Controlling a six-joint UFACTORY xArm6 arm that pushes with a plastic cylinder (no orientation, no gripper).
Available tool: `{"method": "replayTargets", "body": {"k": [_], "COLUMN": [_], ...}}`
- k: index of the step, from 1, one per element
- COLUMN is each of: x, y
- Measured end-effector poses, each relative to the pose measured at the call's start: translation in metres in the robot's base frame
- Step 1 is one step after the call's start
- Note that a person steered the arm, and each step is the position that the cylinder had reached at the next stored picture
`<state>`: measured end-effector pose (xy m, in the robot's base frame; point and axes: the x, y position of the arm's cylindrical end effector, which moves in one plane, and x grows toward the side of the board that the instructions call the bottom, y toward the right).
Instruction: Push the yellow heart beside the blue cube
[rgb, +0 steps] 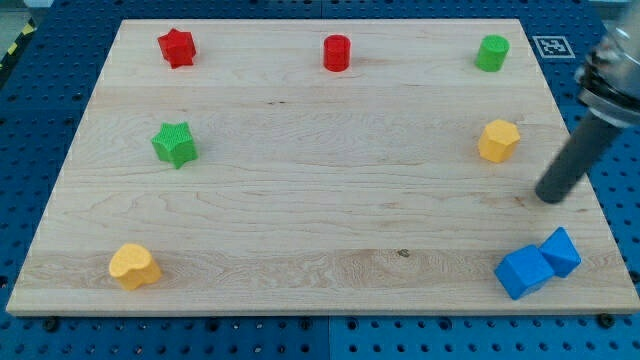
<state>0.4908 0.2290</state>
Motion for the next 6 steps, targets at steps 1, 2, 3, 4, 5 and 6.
{"method": "replayTargets", "body": {"k": [1,2,3,4,5,6], "x": [0.004,0.034,0.061,0.065,0.065,0.088], "y": [-0.074,-0.164,-0.265,-0.369,-0.462,-0.510]}}
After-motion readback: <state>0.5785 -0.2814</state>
